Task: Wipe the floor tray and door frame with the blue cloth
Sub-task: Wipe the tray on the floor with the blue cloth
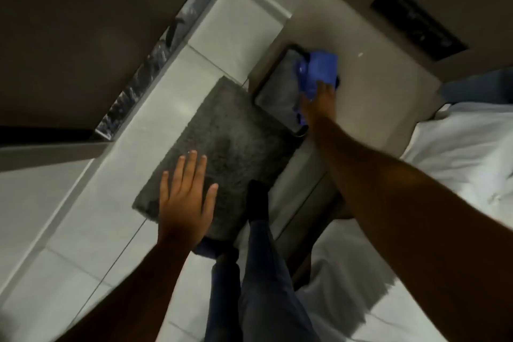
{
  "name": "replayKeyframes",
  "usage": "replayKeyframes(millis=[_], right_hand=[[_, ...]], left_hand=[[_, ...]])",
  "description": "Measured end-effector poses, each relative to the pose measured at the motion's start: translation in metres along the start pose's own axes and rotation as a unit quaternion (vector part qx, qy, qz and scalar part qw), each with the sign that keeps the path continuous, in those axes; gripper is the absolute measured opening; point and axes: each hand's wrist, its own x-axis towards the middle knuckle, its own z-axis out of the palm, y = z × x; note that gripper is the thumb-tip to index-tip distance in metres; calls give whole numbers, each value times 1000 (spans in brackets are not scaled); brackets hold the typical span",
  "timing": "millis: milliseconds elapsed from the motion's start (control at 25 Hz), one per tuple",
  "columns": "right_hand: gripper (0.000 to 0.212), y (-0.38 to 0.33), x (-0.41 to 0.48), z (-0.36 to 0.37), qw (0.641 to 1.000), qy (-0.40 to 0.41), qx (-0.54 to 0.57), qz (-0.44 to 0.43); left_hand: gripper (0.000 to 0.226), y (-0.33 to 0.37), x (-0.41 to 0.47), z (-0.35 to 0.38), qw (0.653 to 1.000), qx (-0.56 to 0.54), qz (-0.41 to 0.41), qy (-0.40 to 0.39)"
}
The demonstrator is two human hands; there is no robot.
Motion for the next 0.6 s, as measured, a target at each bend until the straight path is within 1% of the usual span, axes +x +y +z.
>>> replayKeyframes(millis=[80, 120, 200, 280, 400, 480, 560, 600], right_hand=[[75, -1, 30, 8, 999, 23, 3, 26], [76, 2, 44, 11, 998, 39, -19, 48], [74, 6, 61, 16, 995, 59, -68, 38], [66, 6, 61, 18, 996, 52, -77, 14], [53, 5, 54, 0, 998, 48, -51, 3], [45, -9, 29, -13, 997, 74, 3, 2], [43, -36, -8, -20, 995, 81, 60, -15], [44, -53, -32, -23, 994, 68, 72, -39]], left_hand=[[67, -8, 11, 18, 1000, 16, -1, 18], [65, -13, 16, 29, 999, 25, 3, 22], [65, -23, 20, 40, 999, 29, 14, 20], [65, -32, 23, 38, 1000, 18, 8, 20], [66, -35, 31, 16, 999, 5, -13, 34], [69, -33, 32, -10, 999, 3, -34, 29], [72, -37, 26, -42, 998, 8, -61, 16], [73, -41, 19, -65, 997, 14, -78, 18]])
